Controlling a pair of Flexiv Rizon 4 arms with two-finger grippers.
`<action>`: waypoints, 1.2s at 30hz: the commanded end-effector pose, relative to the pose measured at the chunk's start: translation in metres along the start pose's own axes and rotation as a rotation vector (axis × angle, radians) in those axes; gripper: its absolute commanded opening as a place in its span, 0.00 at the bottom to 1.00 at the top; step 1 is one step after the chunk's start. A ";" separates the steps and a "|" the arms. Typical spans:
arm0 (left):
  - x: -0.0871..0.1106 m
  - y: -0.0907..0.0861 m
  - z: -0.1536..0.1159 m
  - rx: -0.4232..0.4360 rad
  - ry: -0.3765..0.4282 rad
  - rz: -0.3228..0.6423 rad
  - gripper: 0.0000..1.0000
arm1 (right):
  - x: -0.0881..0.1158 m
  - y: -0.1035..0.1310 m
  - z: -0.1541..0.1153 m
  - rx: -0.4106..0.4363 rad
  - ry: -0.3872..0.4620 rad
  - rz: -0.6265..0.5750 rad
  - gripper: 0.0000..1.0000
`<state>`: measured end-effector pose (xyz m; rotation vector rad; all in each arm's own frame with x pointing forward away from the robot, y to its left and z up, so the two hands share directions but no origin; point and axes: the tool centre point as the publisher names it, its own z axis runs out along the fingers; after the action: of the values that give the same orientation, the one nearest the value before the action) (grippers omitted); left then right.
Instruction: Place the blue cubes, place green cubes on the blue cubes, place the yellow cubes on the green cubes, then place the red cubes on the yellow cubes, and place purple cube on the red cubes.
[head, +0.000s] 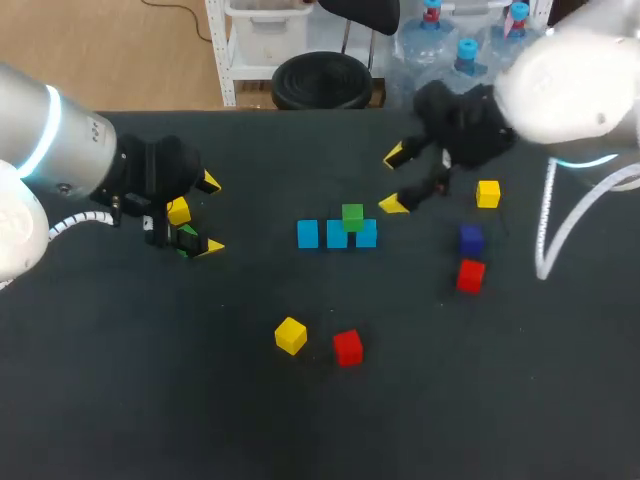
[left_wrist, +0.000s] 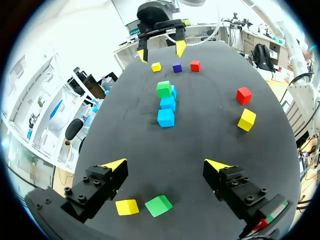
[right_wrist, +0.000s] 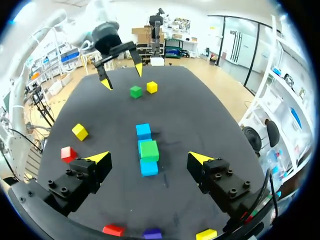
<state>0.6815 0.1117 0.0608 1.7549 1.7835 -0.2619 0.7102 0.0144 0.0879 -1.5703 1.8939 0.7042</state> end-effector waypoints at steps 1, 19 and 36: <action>0.002 0.000 -0.001 0.000 -0.010 0.005 1.00 | 0.015 0.000 -0.035 -0.027 -0.081 -0.001 1.00; 0.002 0.000 -0.001 0.000 -0.010 0.005 1.00 | 0.052 0.006 -0.093 -0.024 -0.100 -0.091 1.00; 0.021 0.006 -0.010 -0.040 0.035 -0.015 1.00 | 0.053 0.008 -0.095 -0.033 -0.088 -0.088 1.00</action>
<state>0.6899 0.1275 0.0589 1.7310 1.8058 -0.2209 0.6856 -0.0877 0.1170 -1.6068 1.7488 0.7558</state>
